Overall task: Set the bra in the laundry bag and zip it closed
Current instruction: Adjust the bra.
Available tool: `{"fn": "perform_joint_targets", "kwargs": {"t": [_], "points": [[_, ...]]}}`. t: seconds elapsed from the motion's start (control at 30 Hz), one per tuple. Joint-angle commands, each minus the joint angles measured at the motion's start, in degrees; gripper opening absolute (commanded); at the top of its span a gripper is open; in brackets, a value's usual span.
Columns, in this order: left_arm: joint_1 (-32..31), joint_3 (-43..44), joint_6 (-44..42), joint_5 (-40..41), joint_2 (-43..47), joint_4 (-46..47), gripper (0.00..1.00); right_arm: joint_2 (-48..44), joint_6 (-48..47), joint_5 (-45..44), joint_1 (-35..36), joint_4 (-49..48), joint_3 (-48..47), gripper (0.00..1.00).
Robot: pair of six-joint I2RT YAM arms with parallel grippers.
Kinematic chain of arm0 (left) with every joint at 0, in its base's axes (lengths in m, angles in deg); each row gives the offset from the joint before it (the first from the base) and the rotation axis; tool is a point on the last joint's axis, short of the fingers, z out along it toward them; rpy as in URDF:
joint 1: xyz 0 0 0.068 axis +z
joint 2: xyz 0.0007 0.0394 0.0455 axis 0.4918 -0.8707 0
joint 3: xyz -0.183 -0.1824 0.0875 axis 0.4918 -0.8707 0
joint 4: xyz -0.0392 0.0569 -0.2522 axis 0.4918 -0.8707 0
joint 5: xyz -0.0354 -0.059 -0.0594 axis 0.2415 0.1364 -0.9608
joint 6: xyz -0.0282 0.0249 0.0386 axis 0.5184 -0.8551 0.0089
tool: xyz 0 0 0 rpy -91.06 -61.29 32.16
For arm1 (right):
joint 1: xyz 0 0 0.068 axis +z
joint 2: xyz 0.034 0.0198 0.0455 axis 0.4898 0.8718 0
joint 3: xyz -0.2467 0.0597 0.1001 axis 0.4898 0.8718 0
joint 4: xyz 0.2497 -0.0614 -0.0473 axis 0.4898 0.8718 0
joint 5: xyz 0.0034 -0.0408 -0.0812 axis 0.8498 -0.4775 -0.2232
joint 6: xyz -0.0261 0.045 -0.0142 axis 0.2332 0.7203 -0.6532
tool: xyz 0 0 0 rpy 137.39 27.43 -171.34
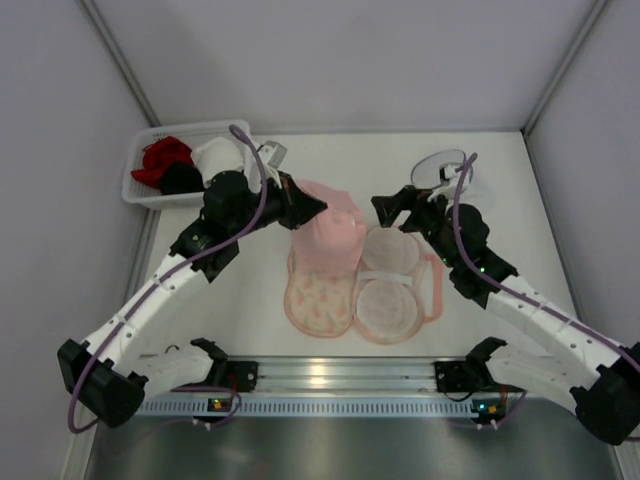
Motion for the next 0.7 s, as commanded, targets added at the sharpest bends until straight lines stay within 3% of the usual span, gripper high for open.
{"fn": "perform_joint_targets", "kwargs": {"t": [0.0, 0.17, 0.3, 0.37, 0.43, 0.47, 0.5, 0.6, 0.67], "points": [[-0.18, 7.28, 0.97, -2.93, -3.42, -5.85, 0.04, -2.68, -10.66, -6.89, -0.52, 6.73, -4.61, 0.88], [-0.09, 7.91, 0.89, -14.0, -4.84, -6.66, 0.05, 1.69, -21.04, 2.06, -1.14, -1.72, -8.12, 0.82], [-0.09, 10.26, -0.08, -12.0, -6.15, -10.69, 0.06, 6.55, -21.16, 7.0, -2.28, -0.67, -12.26, 0.75], [-0.09, 12.03, -0.78, -5.26, -7.03, -16.2, 0.06, 4.72, -19.13, 7.35, -4.47, 0.21, -12.09, 0.81], [-0.09, 13.35, -1.13, -2.25, -7.91, -18.95, 0.06, 1.73, -17.98, 14.87, -8.51, -2.75, -8.59, 0.97], [-0.09, 13.61, -1.22, -0.93, -8.09, -19.22, 0.06, -1.24, -18.94, 19.61, -9.91, -4.26, -6.92, 0.99], [-0.09, 13.96, -1.57, -1.09, -8.35, -19.31, 0.06, -2.32, -22.34, 30.01, -12.28, -4.88, -4.38, 0.99], [-0.18, 15.1, -3.41, -2.58, -9.67, -19.49, 0.06, -3.82, -27.98, 42.55, -12.74, -3.48, -3.04, 0.99], [-0.18, 15.81, -4.65, -3.2, -10.72, -20.54, 0.06, -3.04, -27.73, 45.65, -12.3, -4.27, -3.12, 0.99]]}}
